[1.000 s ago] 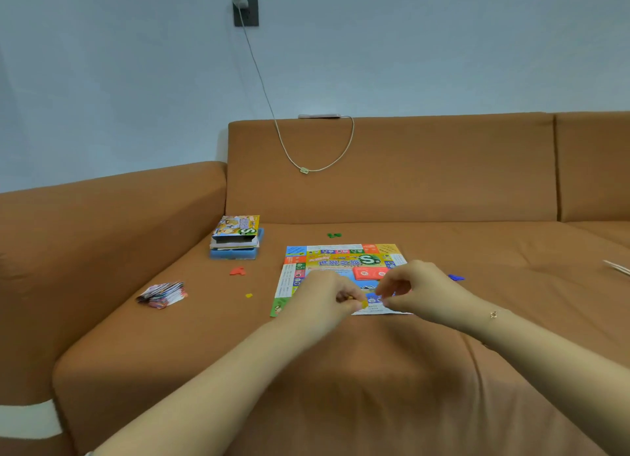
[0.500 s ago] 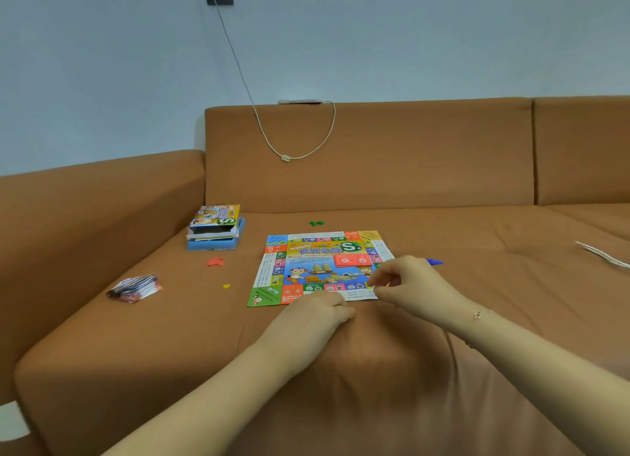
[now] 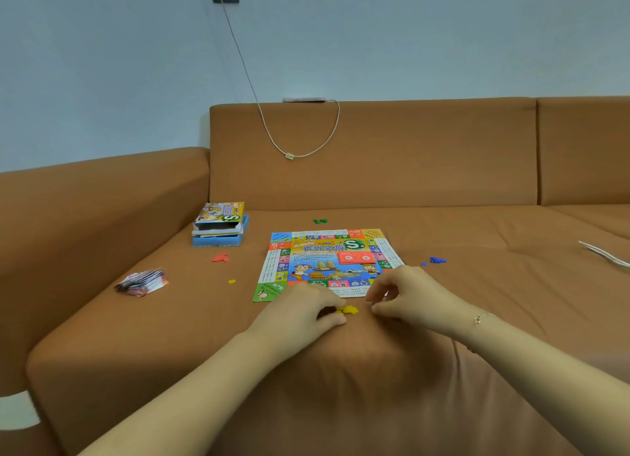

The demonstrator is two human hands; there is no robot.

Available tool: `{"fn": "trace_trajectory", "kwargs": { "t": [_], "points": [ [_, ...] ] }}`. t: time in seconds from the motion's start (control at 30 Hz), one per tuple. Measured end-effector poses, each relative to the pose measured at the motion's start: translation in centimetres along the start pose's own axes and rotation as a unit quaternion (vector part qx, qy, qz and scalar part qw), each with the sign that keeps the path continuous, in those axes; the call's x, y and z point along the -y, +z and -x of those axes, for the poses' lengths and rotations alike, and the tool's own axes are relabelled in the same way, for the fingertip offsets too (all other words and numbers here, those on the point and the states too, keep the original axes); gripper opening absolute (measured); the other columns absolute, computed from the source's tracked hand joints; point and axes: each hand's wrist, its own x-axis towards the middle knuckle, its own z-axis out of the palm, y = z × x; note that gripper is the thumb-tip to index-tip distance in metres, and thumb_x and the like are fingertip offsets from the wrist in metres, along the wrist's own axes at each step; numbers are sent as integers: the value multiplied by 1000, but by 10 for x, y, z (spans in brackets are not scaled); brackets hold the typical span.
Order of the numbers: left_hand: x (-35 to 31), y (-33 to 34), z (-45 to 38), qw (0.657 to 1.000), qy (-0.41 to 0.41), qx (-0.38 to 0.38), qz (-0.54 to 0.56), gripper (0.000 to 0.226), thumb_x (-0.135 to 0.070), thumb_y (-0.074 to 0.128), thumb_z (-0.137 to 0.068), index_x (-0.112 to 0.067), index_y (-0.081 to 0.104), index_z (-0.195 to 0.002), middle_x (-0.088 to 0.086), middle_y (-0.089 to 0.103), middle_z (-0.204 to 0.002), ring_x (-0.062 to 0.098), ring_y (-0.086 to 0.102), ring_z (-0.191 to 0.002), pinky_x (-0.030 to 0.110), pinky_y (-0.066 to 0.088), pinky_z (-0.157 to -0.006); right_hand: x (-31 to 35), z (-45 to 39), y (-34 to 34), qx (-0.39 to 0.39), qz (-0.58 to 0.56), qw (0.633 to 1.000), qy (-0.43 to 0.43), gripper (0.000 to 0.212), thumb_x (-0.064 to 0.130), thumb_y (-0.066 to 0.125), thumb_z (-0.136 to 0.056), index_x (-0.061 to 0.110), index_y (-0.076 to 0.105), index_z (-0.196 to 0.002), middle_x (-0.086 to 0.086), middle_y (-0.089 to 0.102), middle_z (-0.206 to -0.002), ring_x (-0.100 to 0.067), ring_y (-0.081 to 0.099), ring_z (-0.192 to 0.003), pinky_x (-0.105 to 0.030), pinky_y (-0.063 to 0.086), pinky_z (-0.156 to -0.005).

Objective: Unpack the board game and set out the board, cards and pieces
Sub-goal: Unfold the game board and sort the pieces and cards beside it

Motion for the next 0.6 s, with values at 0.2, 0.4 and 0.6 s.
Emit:
{"fn": "trace_trajectory", "kwargs": {
  "t": [0.2, 0.4, 0.6],
  "points": [
    [14, -23, 3, 999, -29, -12, 5, 37, -54, 57, -86, -28, 66, -111, -16, 62, -115, 1, 50, -111, 18, 38, -95, 6, -5, 6, -20, -7, 1000, -11, 9, 20, 72, -77, 23, 71, -86, 11, 64, -83, -7, 56, -74, -19, 44, -66],
    [81, -52, 15, 968, -235, -70, -56, 24, -20, 63, -86, -21, 69, -110, -1, 66, -112, 17, 59, -106, 29, 45, -90, 37, -26, 11, -22, -7, 998, -57, 11, 15, 68, -79, 19, 71, -88, 15, 60, -77, -3, 53, -69, -10, 42, -60],
    [131, -53, 39, 950, -301, -10, -83, 30, -16, 62, -88, -19, 65, -118, 1, 64, -123, 19, 58, -113, 28, 42, -95, 69, -45, 22, -6, -7, 995, -101, 15, 14, 66, -79, 19, 72, -91, 6, 69, -93, -13, 60, -77, -26, 49, -70]
  ]
}}
